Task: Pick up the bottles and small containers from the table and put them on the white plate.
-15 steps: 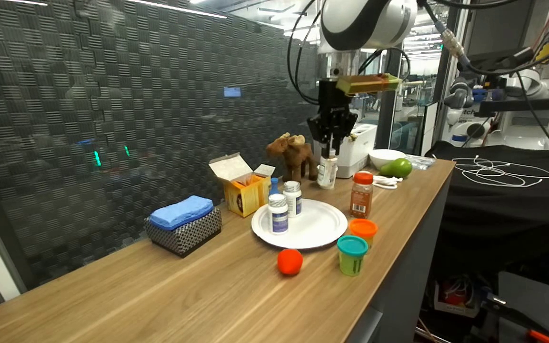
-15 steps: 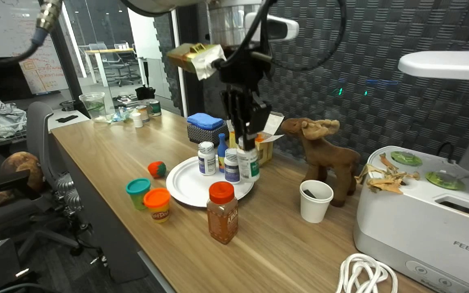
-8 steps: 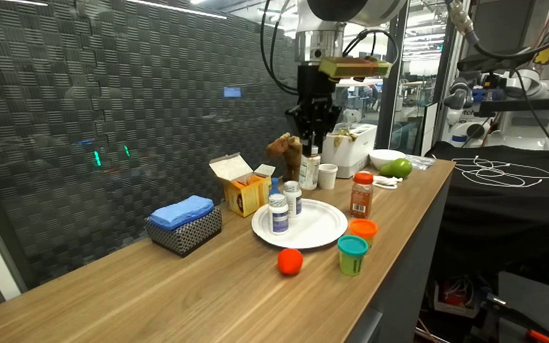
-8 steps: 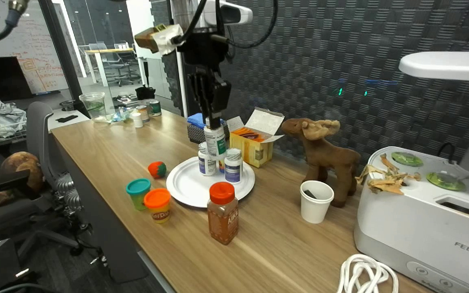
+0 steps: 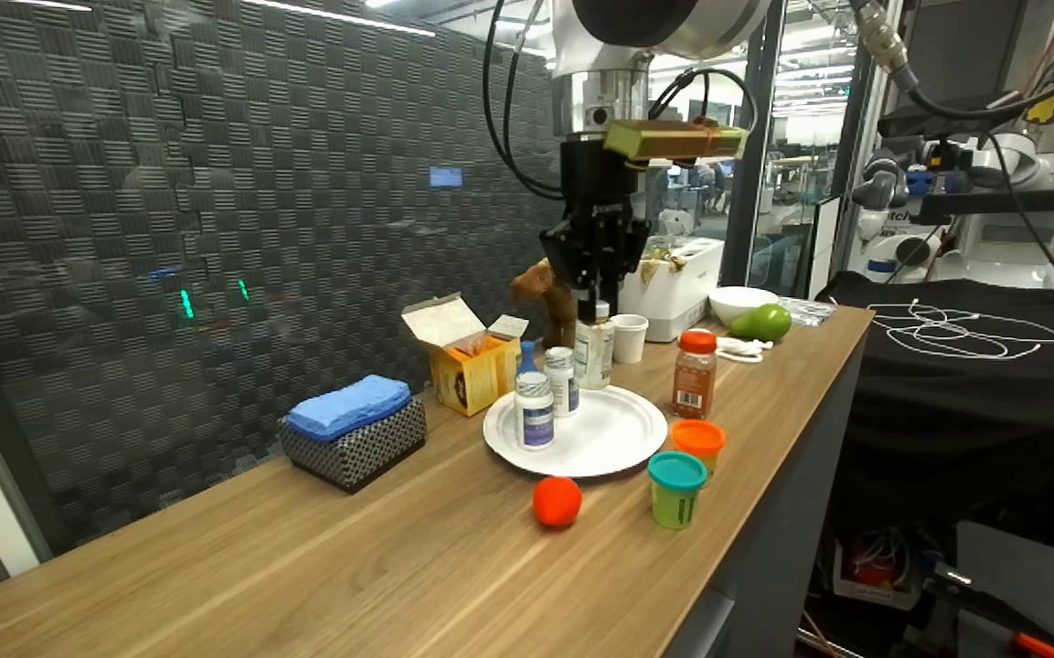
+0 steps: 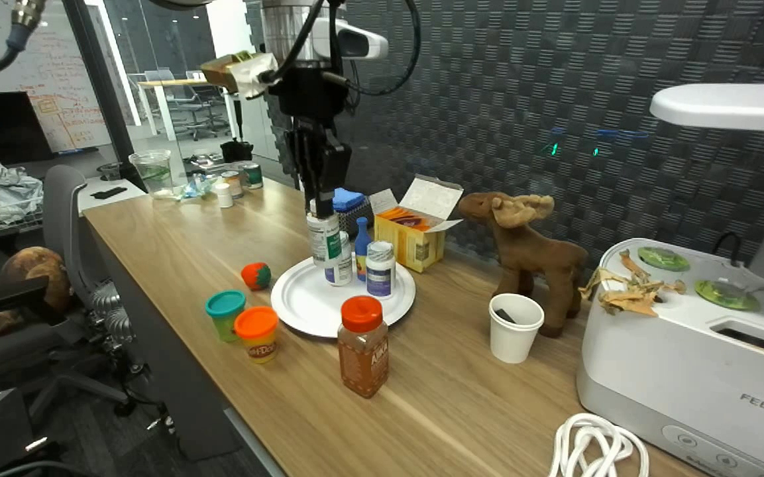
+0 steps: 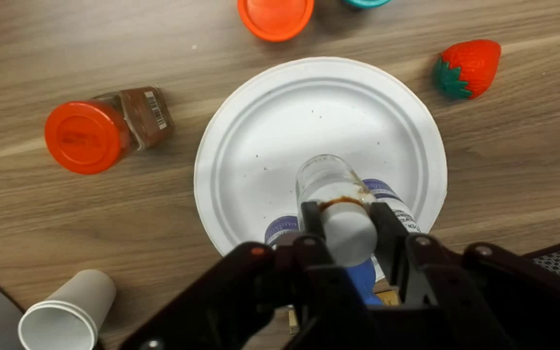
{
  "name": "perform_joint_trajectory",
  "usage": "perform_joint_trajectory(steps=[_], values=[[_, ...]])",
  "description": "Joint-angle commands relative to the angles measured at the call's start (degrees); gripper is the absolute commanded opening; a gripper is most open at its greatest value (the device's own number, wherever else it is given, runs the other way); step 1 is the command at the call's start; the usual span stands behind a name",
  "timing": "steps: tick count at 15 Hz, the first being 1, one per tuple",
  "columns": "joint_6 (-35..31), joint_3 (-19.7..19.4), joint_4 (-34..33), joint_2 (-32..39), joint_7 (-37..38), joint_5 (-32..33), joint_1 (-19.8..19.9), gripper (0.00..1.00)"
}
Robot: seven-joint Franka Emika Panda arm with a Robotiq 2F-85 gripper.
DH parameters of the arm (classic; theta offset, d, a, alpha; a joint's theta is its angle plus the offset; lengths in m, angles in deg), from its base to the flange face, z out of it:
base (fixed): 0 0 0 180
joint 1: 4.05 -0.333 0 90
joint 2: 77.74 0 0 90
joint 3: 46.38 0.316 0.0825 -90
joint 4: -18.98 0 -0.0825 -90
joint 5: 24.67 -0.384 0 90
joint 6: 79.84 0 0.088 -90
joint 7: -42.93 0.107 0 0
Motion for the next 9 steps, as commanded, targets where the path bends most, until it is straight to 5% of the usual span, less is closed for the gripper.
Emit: perform_joint_trajectory(steps=[1, 9], values=[[0.9, 0.1, -1.4, 1.6, -1.0, -2.7, 0.1, 0.07], [0.8, -0.5, -4.5, 6.9, 0.6, -1.9, -0.2, 0.07]])
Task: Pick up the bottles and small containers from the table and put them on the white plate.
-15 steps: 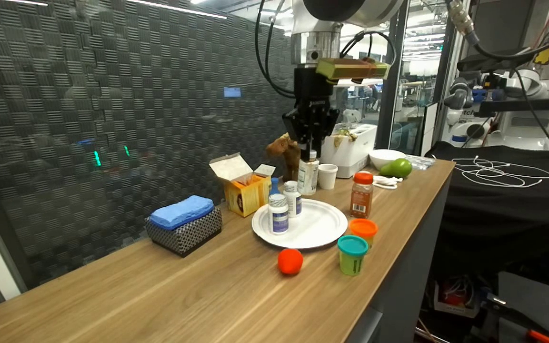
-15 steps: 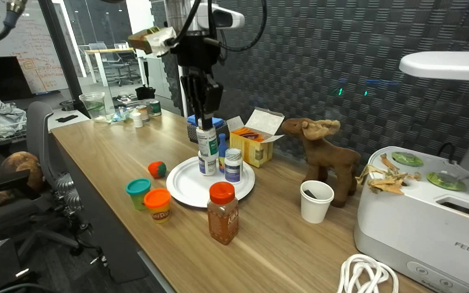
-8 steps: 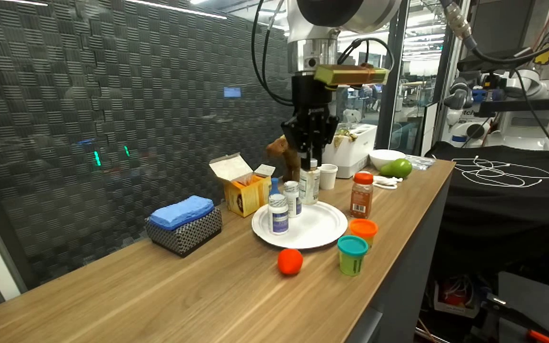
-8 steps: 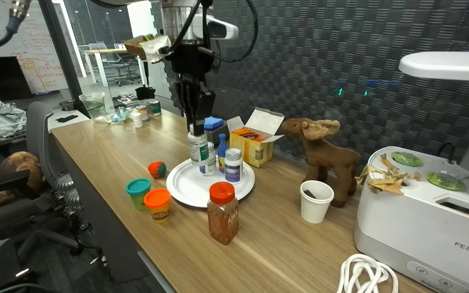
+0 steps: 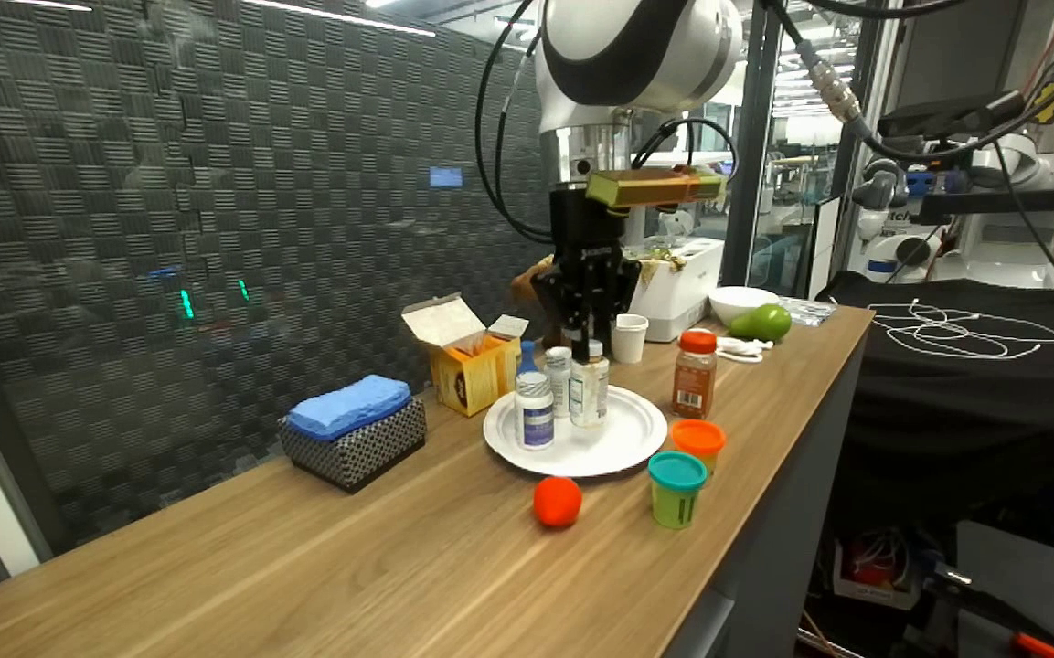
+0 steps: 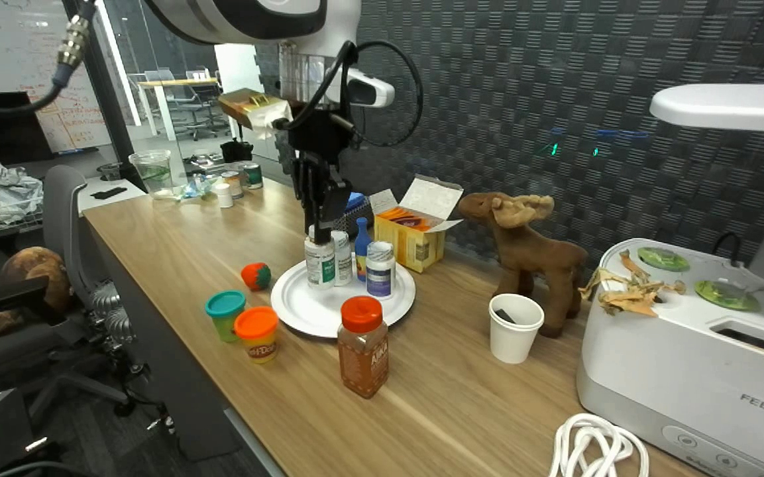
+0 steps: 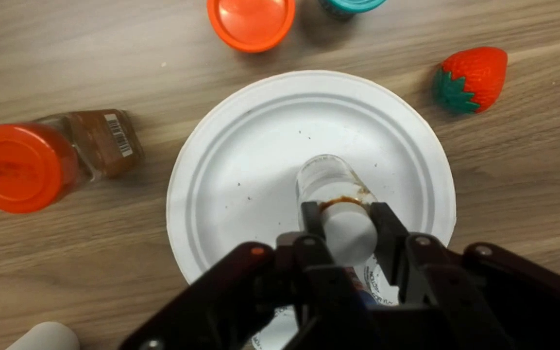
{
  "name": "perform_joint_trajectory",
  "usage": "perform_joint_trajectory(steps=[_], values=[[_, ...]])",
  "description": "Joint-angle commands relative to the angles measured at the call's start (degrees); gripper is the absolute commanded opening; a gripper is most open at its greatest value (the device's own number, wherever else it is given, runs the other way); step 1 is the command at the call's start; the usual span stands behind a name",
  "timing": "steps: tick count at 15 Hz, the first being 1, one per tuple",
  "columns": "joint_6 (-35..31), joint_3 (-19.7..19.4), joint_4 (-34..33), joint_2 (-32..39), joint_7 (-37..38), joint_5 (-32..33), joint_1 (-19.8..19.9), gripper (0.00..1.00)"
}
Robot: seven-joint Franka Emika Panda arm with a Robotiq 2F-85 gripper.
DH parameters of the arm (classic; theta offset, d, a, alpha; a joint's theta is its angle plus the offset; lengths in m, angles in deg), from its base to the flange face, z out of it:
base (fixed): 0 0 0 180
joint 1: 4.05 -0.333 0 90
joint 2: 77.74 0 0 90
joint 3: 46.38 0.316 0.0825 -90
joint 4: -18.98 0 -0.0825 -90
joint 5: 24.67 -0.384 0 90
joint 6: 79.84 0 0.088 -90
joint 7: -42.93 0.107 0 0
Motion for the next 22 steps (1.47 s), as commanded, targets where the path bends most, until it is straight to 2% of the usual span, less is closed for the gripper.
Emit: perform_joint_trajectory(steps=[1, 8, 20, 21, 22], values=[[0.7, -0.5, -3.0, 1.4, 0.8, 0.7, -0.1, 0.07], [-0.9, -0.6, -4.3, 2.8, 0.6, -1.1, 0.0, 0.07], [-6.1, -1.4, -4.6, 5.8, 4.5, 2.5, -0.8, 0.07], [-6.0, -1.4, -4.5, 5.9, 4.5, 2.8, -0.8, 0.1], [-5.9, -1.4, -4.5, 5.9, 4.6, 2.9, -0.8, 0.19]])
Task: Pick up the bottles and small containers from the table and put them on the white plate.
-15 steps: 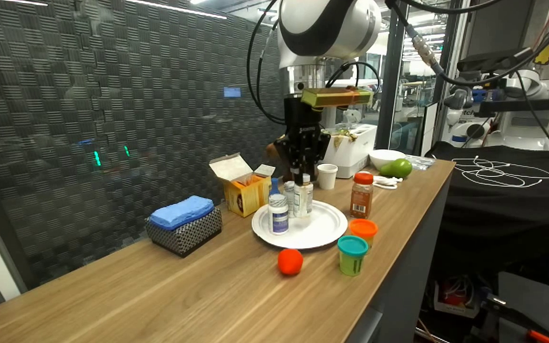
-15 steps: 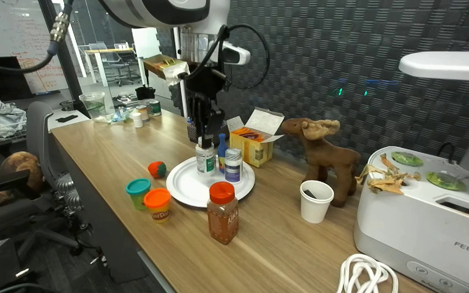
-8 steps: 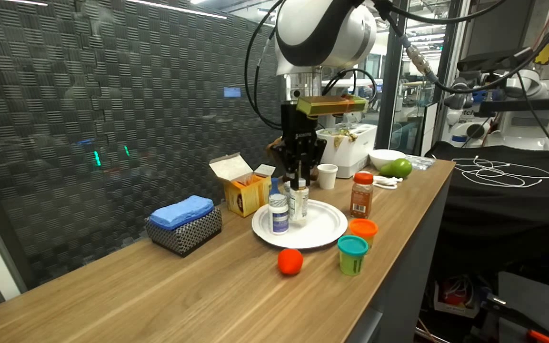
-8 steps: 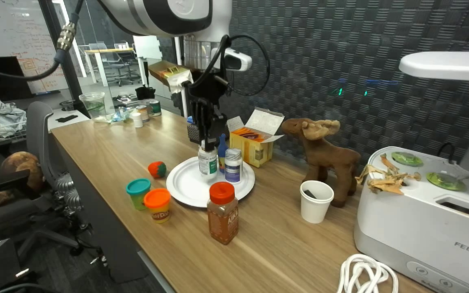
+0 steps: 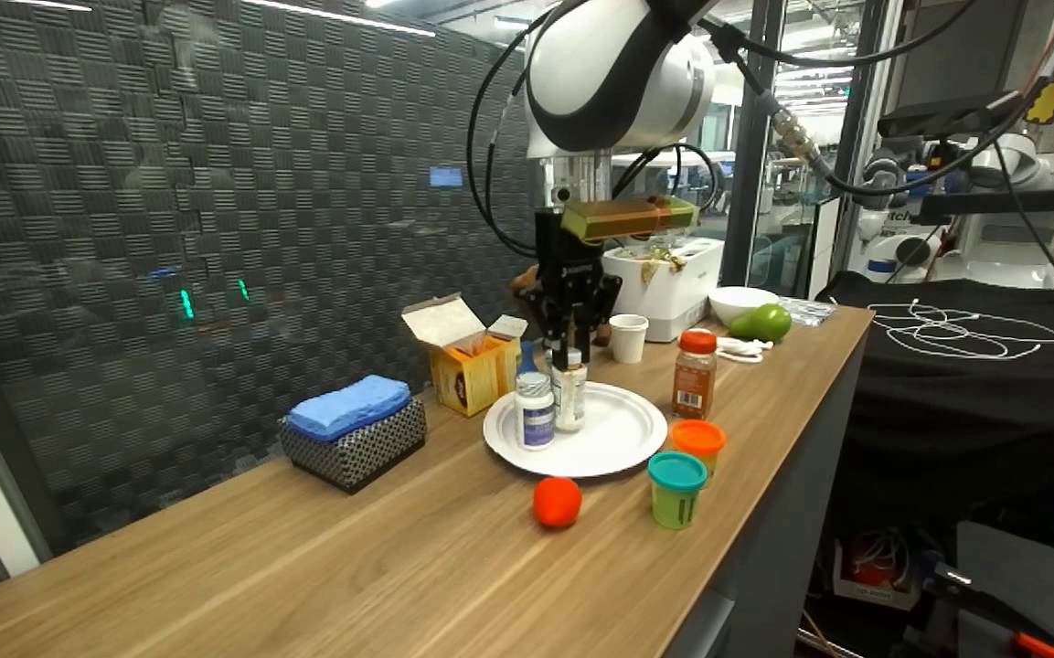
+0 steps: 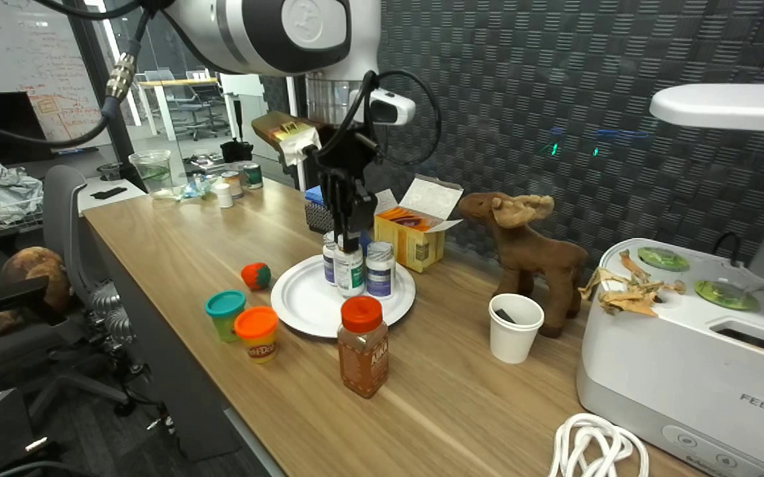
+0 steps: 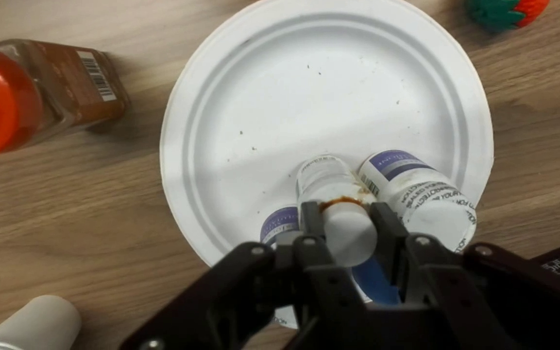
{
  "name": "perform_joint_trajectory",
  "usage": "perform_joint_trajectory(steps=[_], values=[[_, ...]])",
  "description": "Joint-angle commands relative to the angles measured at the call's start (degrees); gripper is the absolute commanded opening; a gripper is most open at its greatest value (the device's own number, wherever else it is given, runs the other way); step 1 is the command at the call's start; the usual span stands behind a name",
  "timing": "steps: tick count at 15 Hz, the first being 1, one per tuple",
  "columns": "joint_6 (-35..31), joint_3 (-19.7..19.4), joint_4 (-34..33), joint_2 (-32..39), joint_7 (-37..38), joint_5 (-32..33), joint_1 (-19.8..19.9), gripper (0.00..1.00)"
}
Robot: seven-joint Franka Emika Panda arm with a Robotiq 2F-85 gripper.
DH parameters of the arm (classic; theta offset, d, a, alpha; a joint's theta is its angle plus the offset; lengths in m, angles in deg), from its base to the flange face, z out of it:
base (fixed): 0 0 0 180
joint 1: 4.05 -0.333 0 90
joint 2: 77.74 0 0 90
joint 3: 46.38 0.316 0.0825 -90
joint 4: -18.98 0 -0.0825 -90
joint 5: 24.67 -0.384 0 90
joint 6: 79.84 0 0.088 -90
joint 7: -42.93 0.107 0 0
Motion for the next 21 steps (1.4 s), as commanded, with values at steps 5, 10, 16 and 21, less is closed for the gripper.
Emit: perform_joint_trajectory(steps=[5, 10, 16, 21], values=[[-0.2, -0.4, -1.1, 0.3, 1.2, 0.6, -0.8, 0.77], [0.6, -0.5, 0.0, -2.4, 1.1, 0.1, -0.5, 1.0], [3.3, -2.0, 7.7, -12.7, -0.9, -0.5, 1.6, 0.99], [2.0, -4.7, 14.2, -17.6, -8.1, -0.9, 5.1, 1.0]])
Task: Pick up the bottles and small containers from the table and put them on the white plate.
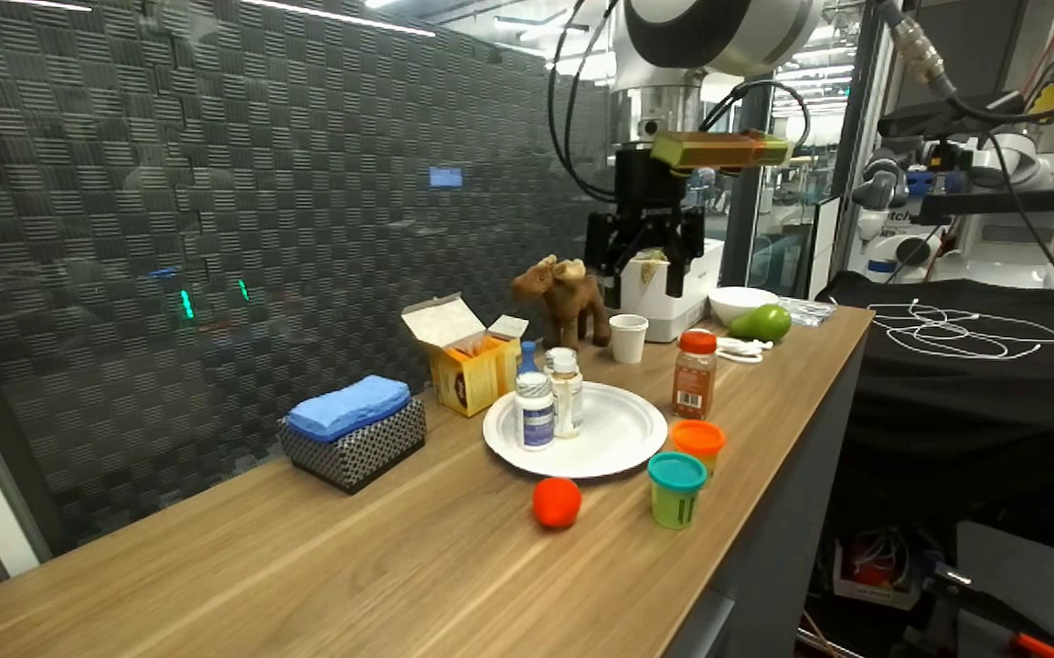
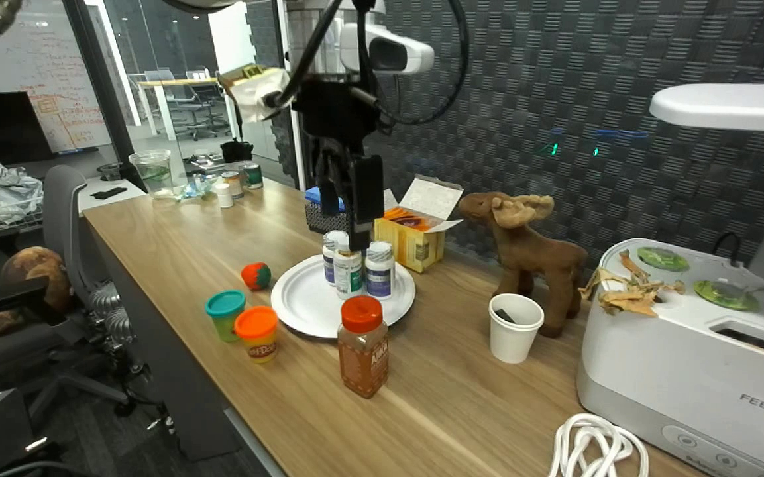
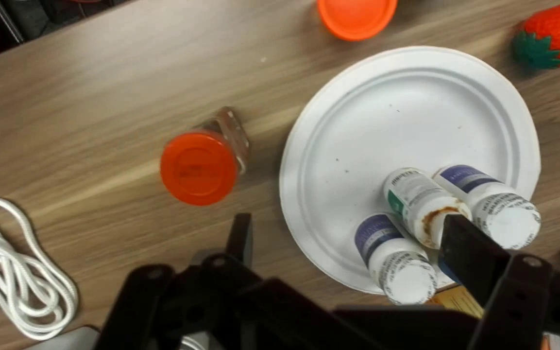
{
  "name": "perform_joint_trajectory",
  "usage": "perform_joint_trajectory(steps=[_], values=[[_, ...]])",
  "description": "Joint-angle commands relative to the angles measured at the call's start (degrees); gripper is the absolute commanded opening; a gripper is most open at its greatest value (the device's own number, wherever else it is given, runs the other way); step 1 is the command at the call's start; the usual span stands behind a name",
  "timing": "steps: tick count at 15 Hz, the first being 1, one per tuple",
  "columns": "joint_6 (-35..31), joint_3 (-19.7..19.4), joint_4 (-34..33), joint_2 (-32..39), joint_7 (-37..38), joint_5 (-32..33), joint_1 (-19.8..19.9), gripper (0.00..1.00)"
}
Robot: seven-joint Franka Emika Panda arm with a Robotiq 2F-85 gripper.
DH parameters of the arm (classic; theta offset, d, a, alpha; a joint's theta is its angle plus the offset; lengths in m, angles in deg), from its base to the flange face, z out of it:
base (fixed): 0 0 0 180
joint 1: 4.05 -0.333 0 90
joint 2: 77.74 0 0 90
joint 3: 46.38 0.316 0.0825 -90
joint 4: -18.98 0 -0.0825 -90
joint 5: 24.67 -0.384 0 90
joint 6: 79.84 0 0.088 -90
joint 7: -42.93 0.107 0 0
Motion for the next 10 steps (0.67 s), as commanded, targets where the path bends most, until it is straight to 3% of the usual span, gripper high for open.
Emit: perform_joint_trajectory(steps=[1, 10], values=[[-1.5, -1.6, 4.8, -3.5, -7.2, -0.8, 2.3, 1.0], [-0.6, -2.4, 2.3, 2.3, -19.7, -2.1, 4.1, 1.0]])
